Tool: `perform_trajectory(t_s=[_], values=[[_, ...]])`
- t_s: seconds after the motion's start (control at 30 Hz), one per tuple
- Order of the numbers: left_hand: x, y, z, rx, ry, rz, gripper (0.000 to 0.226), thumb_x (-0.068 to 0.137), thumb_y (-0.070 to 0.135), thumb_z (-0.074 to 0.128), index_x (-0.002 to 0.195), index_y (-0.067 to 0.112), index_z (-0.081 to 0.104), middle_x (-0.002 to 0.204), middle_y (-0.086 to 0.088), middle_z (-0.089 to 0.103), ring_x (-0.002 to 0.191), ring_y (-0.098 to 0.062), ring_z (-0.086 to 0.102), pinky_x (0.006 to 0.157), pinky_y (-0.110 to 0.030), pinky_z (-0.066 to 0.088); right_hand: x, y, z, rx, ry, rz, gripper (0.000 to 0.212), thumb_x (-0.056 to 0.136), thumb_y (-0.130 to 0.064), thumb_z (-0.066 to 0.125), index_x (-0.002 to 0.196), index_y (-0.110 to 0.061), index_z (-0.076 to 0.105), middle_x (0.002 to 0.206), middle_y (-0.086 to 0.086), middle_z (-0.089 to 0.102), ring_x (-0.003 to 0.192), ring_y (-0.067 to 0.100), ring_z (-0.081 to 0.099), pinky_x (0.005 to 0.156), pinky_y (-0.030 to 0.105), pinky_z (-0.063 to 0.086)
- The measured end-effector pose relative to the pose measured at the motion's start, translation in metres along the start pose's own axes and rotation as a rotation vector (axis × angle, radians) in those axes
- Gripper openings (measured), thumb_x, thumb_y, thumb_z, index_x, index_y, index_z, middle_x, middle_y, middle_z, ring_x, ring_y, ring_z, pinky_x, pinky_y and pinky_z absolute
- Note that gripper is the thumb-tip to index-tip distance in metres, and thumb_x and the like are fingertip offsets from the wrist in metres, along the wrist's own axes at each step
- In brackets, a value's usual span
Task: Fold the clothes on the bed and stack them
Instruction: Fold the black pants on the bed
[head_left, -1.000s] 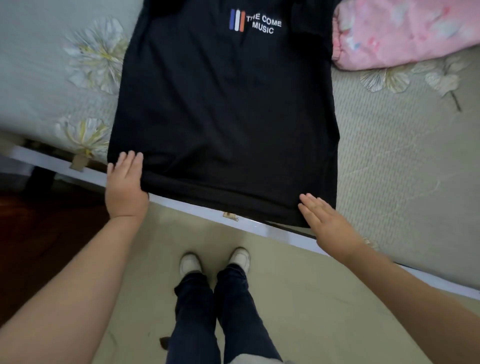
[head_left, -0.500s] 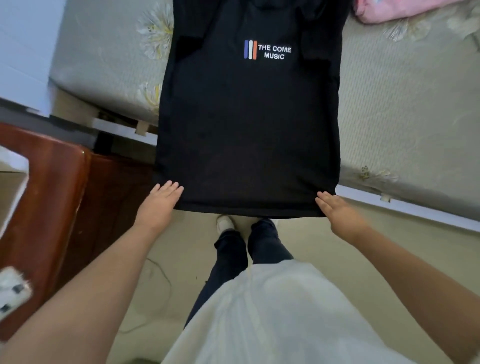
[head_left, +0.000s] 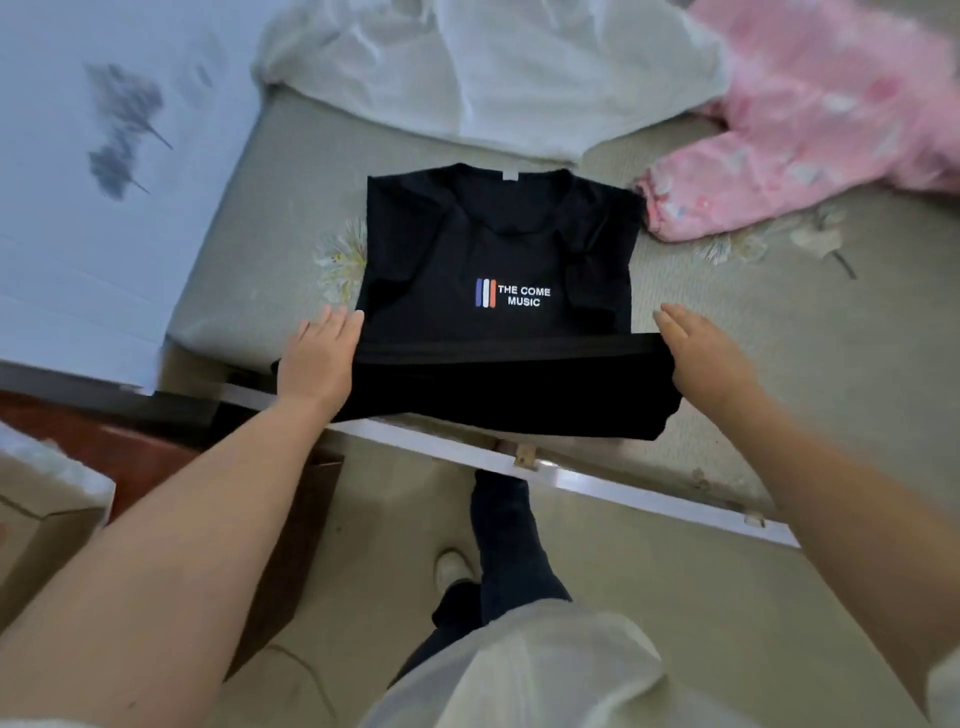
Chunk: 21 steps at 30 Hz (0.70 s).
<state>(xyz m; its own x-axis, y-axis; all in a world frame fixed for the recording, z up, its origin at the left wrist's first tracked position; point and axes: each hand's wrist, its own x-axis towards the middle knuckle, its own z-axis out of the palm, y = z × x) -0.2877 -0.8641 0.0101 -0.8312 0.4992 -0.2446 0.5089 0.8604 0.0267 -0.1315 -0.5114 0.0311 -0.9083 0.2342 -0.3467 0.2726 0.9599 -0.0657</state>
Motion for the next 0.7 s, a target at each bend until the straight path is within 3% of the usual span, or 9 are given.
perform_trajectory(t_s=[0.17, 0.27, 0.57, 0.7], values=[[0.092, 0.0, -0.024, 0.051, -0.061, -0.003, 0.059, 0.091, -0.005, 0.03, 0.145, 0.005, 0.01, 0.154, -0.011, 0.01, 0.142, -0.024, 0.006, 0.113, -0.035, 0.002, 0.076, 0.036, -0.017, 0.063, -0.051, -0.056, 0.061, 0.087, 0.008, 0.039, 0.143, 0.0, 0.015, 0.153, 0.015, 0.012, 0.142, 0.024, 0.012, 0.113, 0.026, 0.002], [0.137, 0.006, -0.023, 0.078, -0.06, -0.029, 0.059, 0.093, -0.003, 0.028, 0.146, 0.007, 0.005, 0.155, -0.009, 0.005, 0.143, -0.022, 0.002, 0.114, -0.034, -0.001, 0.114, 0.048, -0.016, 0.108, -0.005, -0.016, 0.066, 0.081, 0.015, 0.043, 0.141, 0.002, 0.021, 0.151, 0.018, 0.017, 0.141, 0.027, 0.014, 0.113, 0.029, 0.006], [0.281, -0.012, 0.017, 0.176, -0.109, 0.053, 0.062, 0.092, -0.004, 0.027, 0.147, 0.011, 0.003, 0.155, -0.009, 0.003, 0.143, -0.023, -0.002, 0.114, -0.036, -0.003, 0.248, 0.086, 0.013, 0.102, -0.024, -0.035, 0.071, 0.075, 0.019, 0.043, 0.141, 0.002, 0.022, 0.152, 0.018, 0.013, 0.142, 0.026, 0.011, 0.115, 0.031, 0.009], [0.329, -0.022, 0.031, 0.078, -0.157, -0.047, 0.062, 0.09, -0.005, 0.031, 0.146, 0.01, 0.009, 0.155, -0.011, 0.006, 0.143, -0.023, 0.0, 0.114, -0.035, 0.0, 0.286, 0.091, 0.02, 0.059, -0.013, 0.056, 0.068, 0.078, 0.016, 0.043, 0.141, 0.001, 0.023, 0.151, 0.017, 0.02, 0.142, 0.029, 0.008, 0.114, 0.034, 0.002]])
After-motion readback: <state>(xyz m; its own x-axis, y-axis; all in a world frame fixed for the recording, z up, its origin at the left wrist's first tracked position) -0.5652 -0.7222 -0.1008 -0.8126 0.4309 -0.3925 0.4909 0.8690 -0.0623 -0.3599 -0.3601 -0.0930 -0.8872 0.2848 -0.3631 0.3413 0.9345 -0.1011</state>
